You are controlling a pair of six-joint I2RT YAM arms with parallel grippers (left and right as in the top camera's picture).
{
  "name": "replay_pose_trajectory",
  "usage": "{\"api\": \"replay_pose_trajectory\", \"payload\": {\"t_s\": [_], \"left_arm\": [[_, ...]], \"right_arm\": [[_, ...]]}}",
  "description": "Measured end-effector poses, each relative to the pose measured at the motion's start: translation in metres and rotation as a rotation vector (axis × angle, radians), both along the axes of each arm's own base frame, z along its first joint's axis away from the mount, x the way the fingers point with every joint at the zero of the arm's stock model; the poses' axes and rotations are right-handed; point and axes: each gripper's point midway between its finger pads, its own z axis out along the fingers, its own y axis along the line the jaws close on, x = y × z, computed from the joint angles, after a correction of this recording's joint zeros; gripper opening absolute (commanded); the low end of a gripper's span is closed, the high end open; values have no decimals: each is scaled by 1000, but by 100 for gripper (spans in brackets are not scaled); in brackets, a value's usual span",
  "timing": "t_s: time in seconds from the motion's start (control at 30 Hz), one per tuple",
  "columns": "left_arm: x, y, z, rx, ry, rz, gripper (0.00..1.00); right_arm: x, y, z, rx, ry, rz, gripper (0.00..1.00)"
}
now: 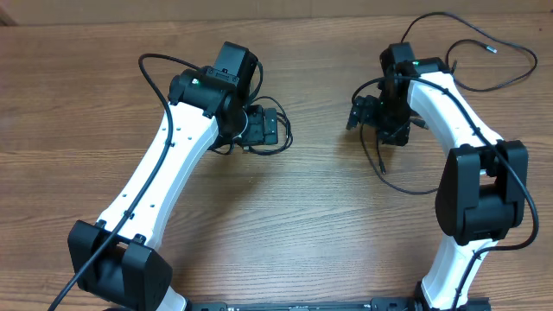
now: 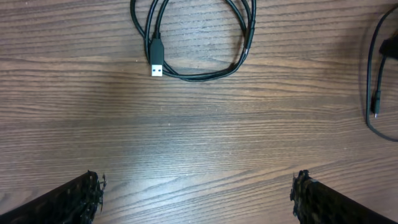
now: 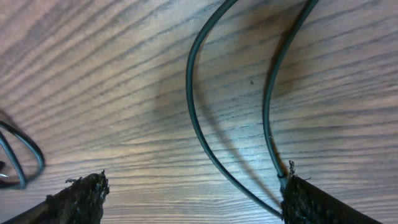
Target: Untangle cables
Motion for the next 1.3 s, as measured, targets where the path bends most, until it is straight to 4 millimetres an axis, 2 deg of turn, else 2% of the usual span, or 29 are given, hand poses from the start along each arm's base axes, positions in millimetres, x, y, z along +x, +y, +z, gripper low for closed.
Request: {"api": "replay_pose_trajectory", "payload": {"t_s": [0.1, 0.2, 0.3, 0.43, 0.5, 0.8, 0.87, 0.9, 1.0, 1.07, 1.17, 1.3], "left_arm": [[0, -1, 0, -3, 0, -1, 100], [0, -2, 0, -9, 2, -2, 100], [-1, -3, 0, -15, 4, -4, 100], [-1, -3, 1, -19, 5, -5, 100], [-1, -4, 1, -21, 5, -6, 100], [-2, -7, 1, -40, 13, -11, 100], [-3, -7, 1, -41, 16, -12, 99], [-3, -7, 1, -42, 18, -12, 100], [-4, -7, 1, -43, 20, -12, 100], [-4, -7, 1, -43, 20, -12, 100], [-4, -7, 1, -43, 20, -12, 100], [-4, -7, 1, -43, 21, -12, 99]], "right_arm": [[-8, 1, -7, -14, 17, 43, 87], [-15, 1, -15, -31, 32, 62, 68], [-16, 0, -22, -34, 27, 73, 56], [-23, 0, -29, -32, 44, 76, 50], [-24, 0, -31, -30, 47, 76, 50], [-11, 9, -38, -23, -28, 114, 46], [-14, 12, -42, -23, -27, 126, 39], [-16, 14, -44, -23, -21, 131, 27], [-17, 18, -45, -23, -25, 142, 8], [-16, 20, -45, -22, -34, 151, 4], [-21, 21, -44, -24, -8, 146, 4], [-25, 19, -28, -29, 33, 141, 4]]}}
